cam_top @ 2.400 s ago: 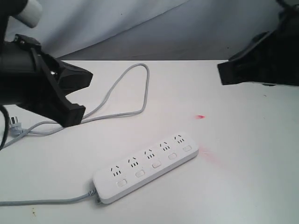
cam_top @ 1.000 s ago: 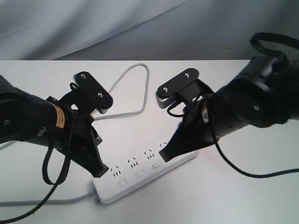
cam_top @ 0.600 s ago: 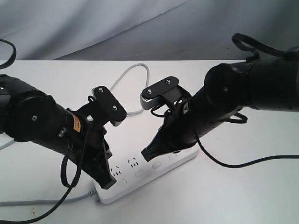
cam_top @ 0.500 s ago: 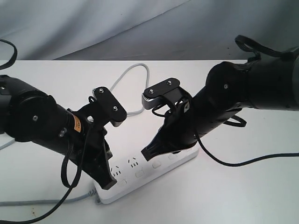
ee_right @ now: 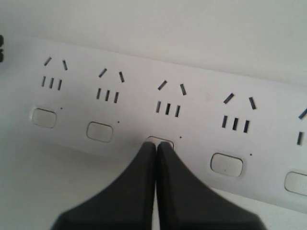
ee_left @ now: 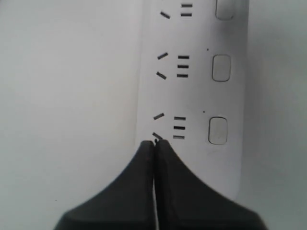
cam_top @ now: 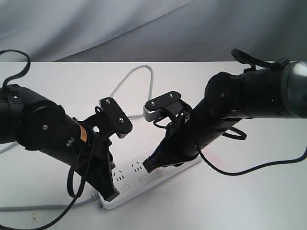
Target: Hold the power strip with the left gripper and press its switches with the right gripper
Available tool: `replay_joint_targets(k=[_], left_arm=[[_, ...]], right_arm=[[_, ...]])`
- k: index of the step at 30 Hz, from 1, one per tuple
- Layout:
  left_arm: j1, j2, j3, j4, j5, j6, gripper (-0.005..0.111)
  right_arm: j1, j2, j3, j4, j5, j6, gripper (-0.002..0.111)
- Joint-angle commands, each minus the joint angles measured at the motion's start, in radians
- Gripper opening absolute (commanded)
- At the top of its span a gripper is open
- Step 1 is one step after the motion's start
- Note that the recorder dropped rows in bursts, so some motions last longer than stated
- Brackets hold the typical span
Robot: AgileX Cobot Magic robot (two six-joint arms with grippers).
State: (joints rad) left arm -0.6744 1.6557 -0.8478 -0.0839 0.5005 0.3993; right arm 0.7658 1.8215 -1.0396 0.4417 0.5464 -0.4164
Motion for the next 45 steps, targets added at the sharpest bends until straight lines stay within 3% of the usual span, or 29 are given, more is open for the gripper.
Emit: replay_joint_targets(k=[1, 34, 39, 45], left_arm=[[0.001, 0.058, 0.006, -0.008, -0.036, 0.006, 0.000], [0.001, 0.107, 0.006, 0.021, -0.052, -0.006, 0.000], [0.001, 0.107, 0.006, 0.021, -0.052, -0.008, 0.000], [0.001, 0.107, 0.006, 0.021, -0.054, -0.008, 0.000]], right_arm=[[-0.008, 0.000, -0.004, 0.008, -0.003, -0.006, 0.000], [-0.008, 0.105, -0.005, 0.013, 0.008, -0.010, 0.000], [-0.005, 0.105, -0.002, -0.094, 0.018, 0.095, 0.000], [0.062, 0.105, 0.072, -0.174, -0.102, 0.188, 0.000]])
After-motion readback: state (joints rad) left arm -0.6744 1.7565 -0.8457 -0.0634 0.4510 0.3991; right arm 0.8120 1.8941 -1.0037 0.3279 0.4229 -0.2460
